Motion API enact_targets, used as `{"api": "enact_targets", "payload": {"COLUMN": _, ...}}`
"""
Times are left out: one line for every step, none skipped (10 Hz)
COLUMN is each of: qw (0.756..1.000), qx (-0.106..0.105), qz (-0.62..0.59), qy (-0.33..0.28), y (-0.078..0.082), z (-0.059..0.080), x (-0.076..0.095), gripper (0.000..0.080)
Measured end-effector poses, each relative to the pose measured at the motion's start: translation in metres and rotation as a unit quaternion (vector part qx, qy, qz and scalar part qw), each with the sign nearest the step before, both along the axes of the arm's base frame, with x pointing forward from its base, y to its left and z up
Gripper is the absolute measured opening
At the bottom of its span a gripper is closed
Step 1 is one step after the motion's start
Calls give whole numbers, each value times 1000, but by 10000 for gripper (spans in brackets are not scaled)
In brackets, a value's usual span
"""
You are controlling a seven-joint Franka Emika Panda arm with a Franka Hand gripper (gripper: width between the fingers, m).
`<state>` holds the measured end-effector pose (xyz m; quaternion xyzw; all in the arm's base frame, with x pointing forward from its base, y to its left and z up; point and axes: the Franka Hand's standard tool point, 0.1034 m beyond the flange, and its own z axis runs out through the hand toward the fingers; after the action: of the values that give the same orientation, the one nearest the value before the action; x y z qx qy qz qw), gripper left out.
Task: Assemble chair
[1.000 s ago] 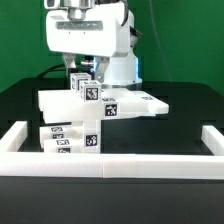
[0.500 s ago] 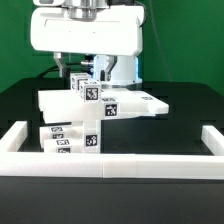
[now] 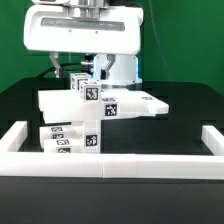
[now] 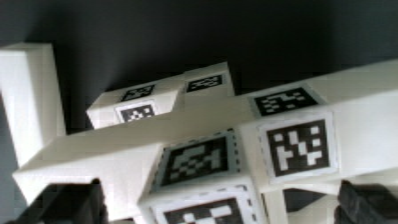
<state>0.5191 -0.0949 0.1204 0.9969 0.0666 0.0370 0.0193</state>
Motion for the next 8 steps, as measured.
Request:
{"api": "enact_targets", "payload": {"qw": 1000, "qx": -5, "qz": 29, "qy": 2, "y": -1, "z": 0, "x": 0, "gripper": 649}}
{"api": "enact_targets", "payload": {"qw": 999, "qx": -7, "qz": 42, "qy": 3, "y": -1, "z": 0, "x": 0, "gripper": 649}}
{"api": "enact_targets", "payload": {"qw": 997, "qx": -12, "qz": 70, "qy": 6, "y": -2, "z": 0, "x": 0, "gripper": 649}}
{"api": "enact_targets", "payload": {"qw": 998, "qx": -12, "qz": 69, "qy": 6, "y": -2, "z": 0, "x": 0, "gripper": 527}}
{"api": "enact_targets", "payload": {"qw": 998, "qx": -12, "qz": 68, "qy": 7, "y": -2, "z": 0, "x": -1, "gripper": 527}}
{"api": "enact_targets", "payload": {"qw": 998, "qx": -12, "qz": 68, "qy": 7, "y": -2, "z": 0, "x": -1, "gripper": 388}}
{"api": "enact_targets", "payload": {"qw": 998, "qx": -12, "qz": 68, "qy": 7, "y": -2, "z": 0, "x": -1, "gripper": 285}}
{"api": "enact_targets", "payload": {"qw": 998, "qx": -12, "qz": 68, "qy": 7, "y": -2, "z": 0, "x": -1, "gripper": 285}}
